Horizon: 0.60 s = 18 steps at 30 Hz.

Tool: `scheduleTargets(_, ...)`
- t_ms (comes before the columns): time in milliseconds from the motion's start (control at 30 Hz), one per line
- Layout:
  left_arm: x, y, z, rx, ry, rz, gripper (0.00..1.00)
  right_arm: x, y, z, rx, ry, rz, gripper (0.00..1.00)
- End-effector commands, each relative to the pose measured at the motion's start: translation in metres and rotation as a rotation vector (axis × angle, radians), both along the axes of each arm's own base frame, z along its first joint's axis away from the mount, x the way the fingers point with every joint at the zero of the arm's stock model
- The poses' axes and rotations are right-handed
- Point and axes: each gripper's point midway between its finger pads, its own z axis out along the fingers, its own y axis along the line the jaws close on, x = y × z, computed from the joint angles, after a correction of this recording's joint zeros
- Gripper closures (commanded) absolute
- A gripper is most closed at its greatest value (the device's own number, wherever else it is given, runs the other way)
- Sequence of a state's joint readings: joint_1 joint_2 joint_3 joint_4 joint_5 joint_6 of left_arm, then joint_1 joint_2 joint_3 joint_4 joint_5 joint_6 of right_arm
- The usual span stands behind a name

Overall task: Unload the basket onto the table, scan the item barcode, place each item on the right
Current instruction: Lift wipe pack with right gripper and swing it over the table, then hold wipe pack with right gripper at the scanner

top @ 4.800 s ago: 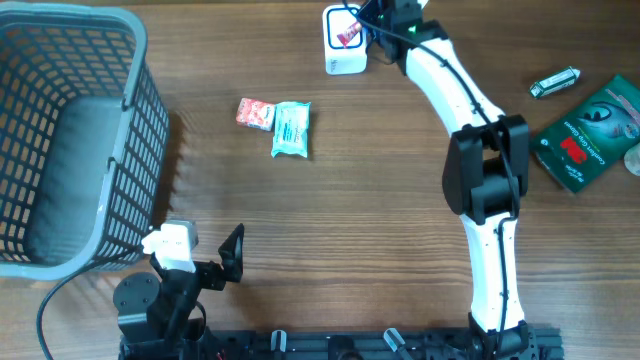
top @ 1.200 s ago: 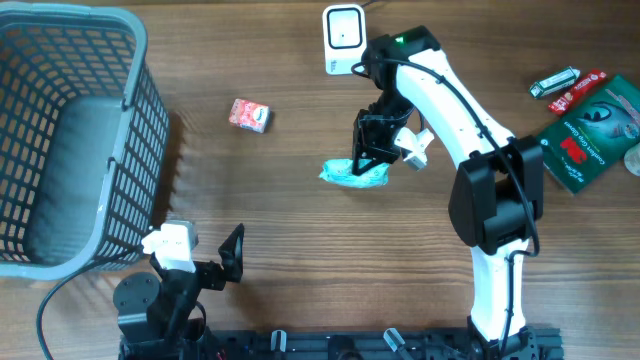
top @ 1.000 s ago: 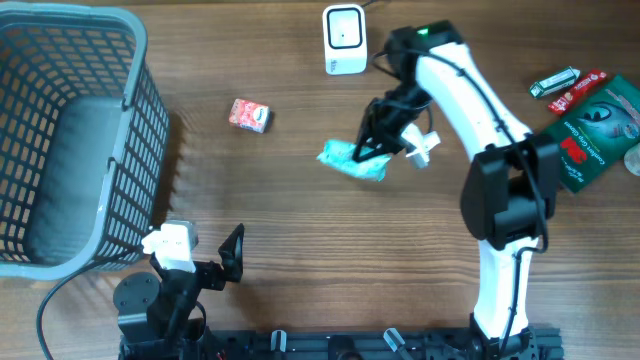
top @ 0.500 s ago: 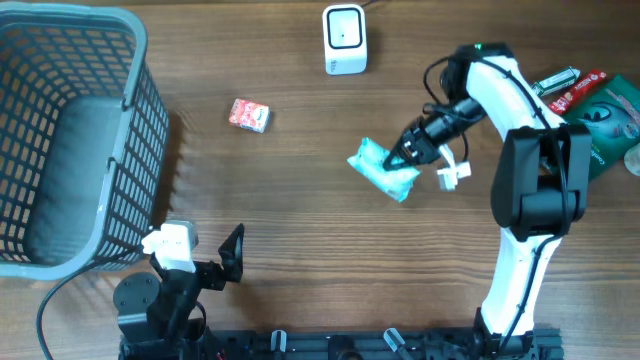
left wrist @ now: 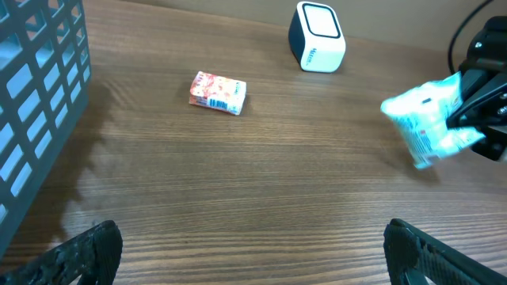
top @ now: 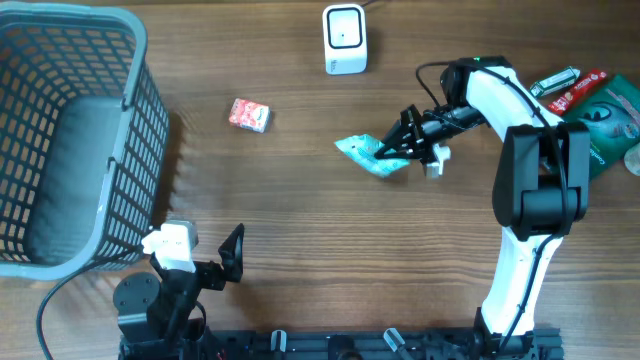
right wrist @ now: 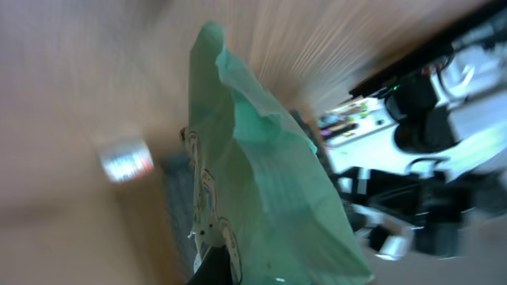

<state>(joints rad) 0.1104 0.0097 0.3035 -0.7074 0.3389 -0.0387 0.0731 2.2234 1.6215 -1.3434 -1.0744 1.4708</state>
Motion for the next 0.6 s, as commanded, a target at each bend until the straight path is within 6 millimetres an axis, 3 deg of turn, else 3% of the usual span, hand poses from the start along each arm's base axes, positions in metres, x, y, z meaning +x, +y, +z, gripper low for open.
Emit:
scheduleTargets(0,0.000,0.000,-0.001,0.011,-0.006,-0.009,0.00,0.013,0.020,0.024,0.215,-0.353,0.114,0.96)
scheduleTargets(133,0.000,0.000,-0.001,0.011,-0.005,-0.009,0.00,0.047,0.033,0.020,0.213,-0.588,0.144,0.96)
scheduleTargets(233,0.000,0.000,-0.001,0.011,-0.005,-0.009,0.00,0.091,0.050,0.016,0.163,-0.831,0.156,0.96)
scheduleTargets(267,0.000,0.000,-0.001,0.011,-0.006,-0.009,0.00,0.112,0.057,0.021,0.149,-1.004,0.177,0.96)
scheduleTargets(367,0.000,0.000,-0.001,0.011,-0.005,-0.009,0.00,0.152,0.073,0.042,0.119,-1.314,0.185,0.95)
scheduleTargets(400,0.000,0.000,-0.001,0.011,-0.006,-0.009,0.00,0.173,0.075,0.050,0.047,-1.428,0.158,0.95)
scheduleTargets(467,0.000,0.000,-0.001,0.011,-0.006,-0.009,0.00,0.198,0.071,0.053,-0.086,-1.531,0.122,0.95)
scheduleTargets(567,0.000,0.000,-0.001,0.011,-0.006,-0.009,0.00,0.215,0.061,0.042,-0.262,-1.538,0.089,0.95)
